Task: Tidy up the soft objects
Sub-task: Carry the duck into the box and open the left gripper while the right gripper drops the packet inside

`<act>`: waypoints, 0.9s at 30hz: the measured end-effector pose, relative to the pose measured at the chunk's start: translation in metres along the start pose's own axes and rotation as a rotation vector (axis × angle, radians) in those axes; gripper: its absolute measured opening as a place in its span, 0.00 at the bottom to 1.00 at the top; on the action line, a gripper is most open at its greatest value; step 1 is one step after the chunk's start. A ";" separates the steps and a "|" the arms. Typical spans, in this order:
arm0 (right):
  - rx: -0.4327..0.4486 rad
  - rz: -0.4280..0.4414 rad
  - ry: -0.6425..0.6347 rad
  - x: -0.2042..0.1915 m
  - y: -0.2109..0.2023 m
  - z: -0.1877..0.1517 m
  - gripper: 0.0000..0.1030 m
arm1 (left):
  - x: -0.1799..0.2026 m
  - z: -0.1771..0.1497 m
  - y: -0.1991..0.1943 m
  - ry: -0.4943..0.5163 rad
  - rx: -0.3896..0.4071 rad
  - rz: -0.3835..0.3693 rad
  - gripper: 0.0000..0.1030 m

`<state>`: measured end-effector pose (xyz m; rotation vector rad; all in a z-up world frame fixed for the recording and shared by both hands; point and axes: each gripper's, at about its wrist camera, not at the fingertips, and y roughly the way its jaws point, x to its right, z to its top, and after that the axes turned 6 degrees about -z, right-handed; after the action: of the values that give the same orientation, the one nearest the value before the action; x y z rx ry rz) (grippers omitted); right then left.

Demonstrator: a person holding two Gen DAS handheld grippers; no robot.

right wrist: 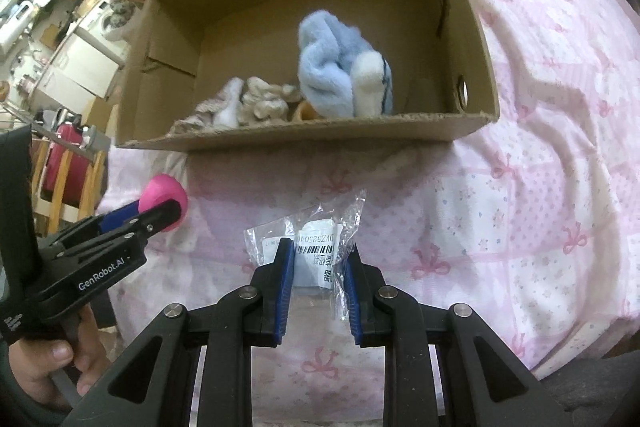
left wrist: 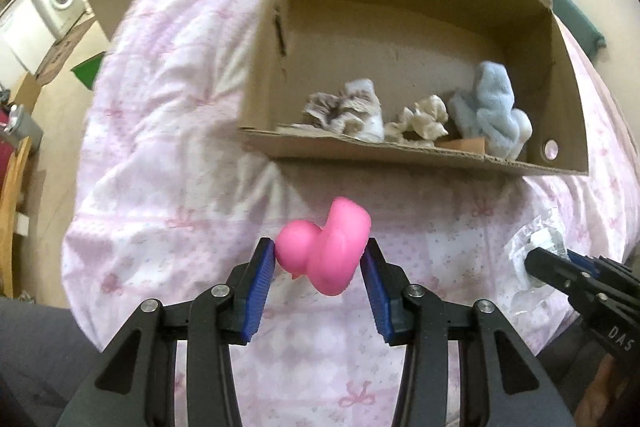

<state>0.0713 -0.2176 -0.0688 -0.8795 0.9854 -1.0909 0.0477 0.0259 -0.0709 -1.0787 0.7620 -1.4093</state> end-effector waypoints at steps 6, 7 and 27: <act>0.121 0.070 -0.025 -0.007 -0.029 0.003 0.25 | 0.010 0.006 -0.037 -0.027 0.084 0.009 0.39; 0.148 0.082 -0.032 -0.009 -0.036 0.003 0.25 | 0.009 0.008 -0.045 -0.030 0.106 0.008 0.39; 0.397 0.144 0.018 0.013 -0.114 0.065 0.25 | 0.032 0.087 -0.111 0.046 0.289 -0.031 0.39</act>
<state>0.1014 -0.2516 0.0547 -0.4705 0.7958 -1.1219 0.0874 0.0217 0.0684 -0.8389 0.5547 -1.5216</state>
